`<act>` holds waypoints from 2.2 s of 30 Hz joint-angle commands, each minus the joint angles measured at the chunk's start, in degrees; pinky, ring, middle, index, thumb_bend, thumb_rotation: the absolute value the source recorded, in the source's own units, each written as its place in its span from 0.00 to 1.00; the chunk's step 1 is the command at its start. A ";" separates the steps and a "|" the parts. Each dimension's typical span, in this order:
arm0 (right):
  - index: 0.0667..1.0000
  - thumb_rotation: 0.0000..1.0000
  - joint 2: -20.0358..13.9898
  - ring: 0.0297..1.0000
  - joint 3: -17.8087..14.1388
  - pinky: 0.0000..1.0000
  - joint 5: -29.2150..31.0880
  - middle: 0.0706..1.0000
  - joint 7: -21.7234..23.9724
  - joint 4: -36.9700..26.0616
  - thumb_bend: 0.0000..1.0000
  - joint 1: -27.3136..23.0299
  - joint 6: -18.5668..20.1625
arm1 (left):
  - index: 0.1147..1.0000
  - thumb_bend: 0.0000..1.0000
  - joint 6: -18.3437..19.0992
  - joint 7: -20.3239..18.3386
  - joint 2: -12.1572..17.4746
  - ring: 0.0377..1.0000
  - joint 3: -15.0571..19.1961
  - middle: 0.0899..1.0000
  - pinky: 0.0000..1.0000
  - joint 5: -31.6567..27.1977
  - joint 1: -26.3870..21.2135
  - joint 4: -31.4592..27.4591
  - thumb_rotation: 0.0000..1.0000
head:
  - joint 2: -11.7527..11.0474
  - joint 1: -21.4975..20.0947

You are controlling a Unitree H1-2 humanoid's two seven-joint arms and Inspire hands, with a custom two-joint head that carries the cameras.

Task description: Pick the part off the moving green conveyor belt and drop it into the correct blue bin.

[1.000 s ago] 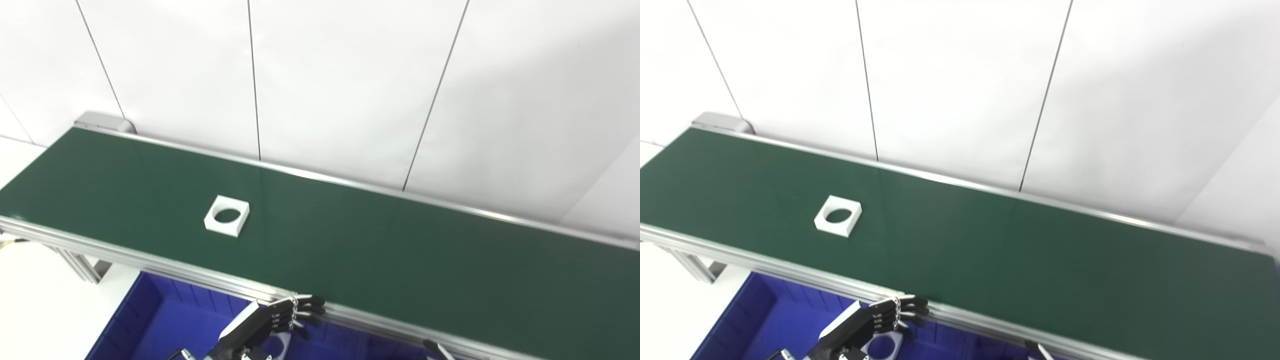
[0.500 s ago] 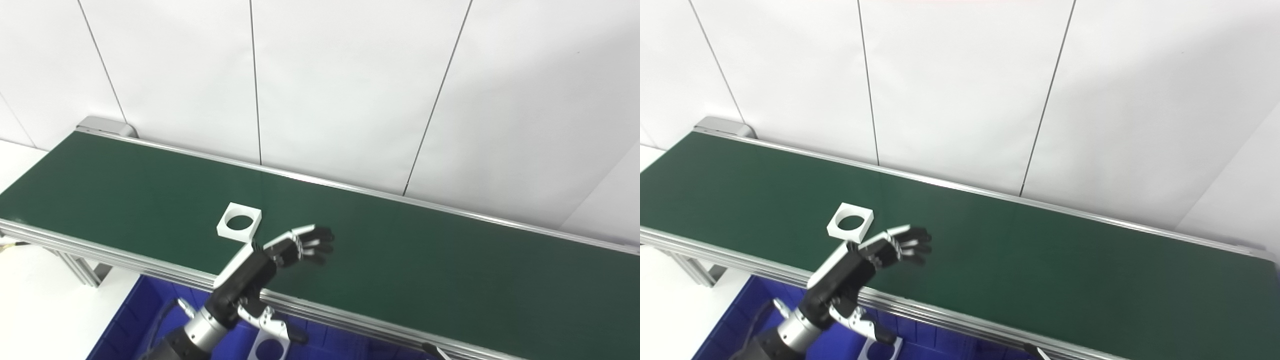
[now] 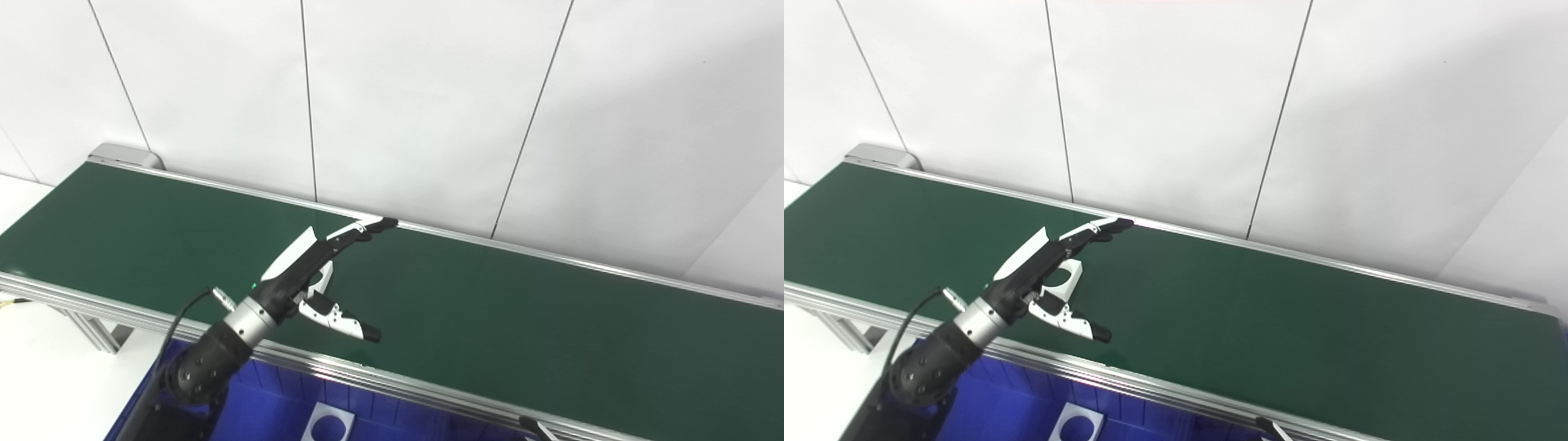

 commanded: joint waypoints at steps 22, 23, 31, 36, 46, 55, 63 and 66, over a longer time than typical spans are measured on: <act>0.88 0.22 0.57 0.73 0.07 0.66 0.02 0.76 -0.47 -2.81 0.81 0.30 -3.12 | 0.92 0.96 2.45 7.08 9.66 0.95 -9.11 0.93 0.97 24.03 -14.88 17.96 0.14 | 5.09 -4.46; 0.88 0.22 0.54 0.73 0.13 0.66 -0.08 0.77 -0.51 -2.61 0.81 0.25 -3.40 | 0.92 0.96 2.36 7.42 9.82 0.95 -9.70 0.93 0.97 24.92 -15.11 18.43 0.14 | 5.36 -4.40; 0.89 0.25 0.59 0.73 0.21 0.66 -0.73 0.77 -0.81 -2.09 0.79 0.12 -4.25 | 0.93 0.95 5.15 7.89 9.68 0.97 -13.48 0.95 0.99 30.32 -16.22 20.73 0.14 | 6.05 -4.34; 0.89 0.26 0.59 0.73 0.16 0.66 -0.68 0.77 -0.86 -2.03 0.79 0.14 -4.62 | 0.90 0.88 6.57 9.14 8.55 0.95 -14.69 0.93 0.95 31.34 -15.91 21.24 0.04 | 6.37 -4.27; 0.89 0.28 0.62 0.73 -0.12 0.66 -0.25 0.77 -0.74 -2.54 0.79 0.50 -4.42 | 0.74 0.53 7.74 13.86 3.99 0.56 -14.31 0.73 0.48 29.01 -15.95 25.98 0.00 | 7.19 -3.86; 0.89 0.29 0.69 0.73 -0.34 0.65 -0.11 0.77 -0.56 -3.52 0.79 0.74 -3.48 | 0.49 0.49 8.15 14.15 2.48 0.34 -14.17 0.40 0.31 25.21 -16.08 28.00 0.00 | 7.92 -3.58; 0.89 0.29 0.92 0.73 -0.39 0.66 -0.43 0.77 -0.52 -4.06 0.79 0.69 -2.71 | 0.48 0.49 9.17 13.60 3.30 0.33 -13.96 0.39 0.28 23.40 -15.09 25.92 0.00 | 8.59 -4.01; 0.89 0.29 1.13 0.73 -0.30 0.65 -0.86 0.77 -0.47 -4.66 0.79 0.75 -2.13 | 0.48 0.49 8.82 13.90 3.73 0.34 -12.88 0.40 0.31 21.96 -14.00 23.24 0.00 | 9.22 -5.25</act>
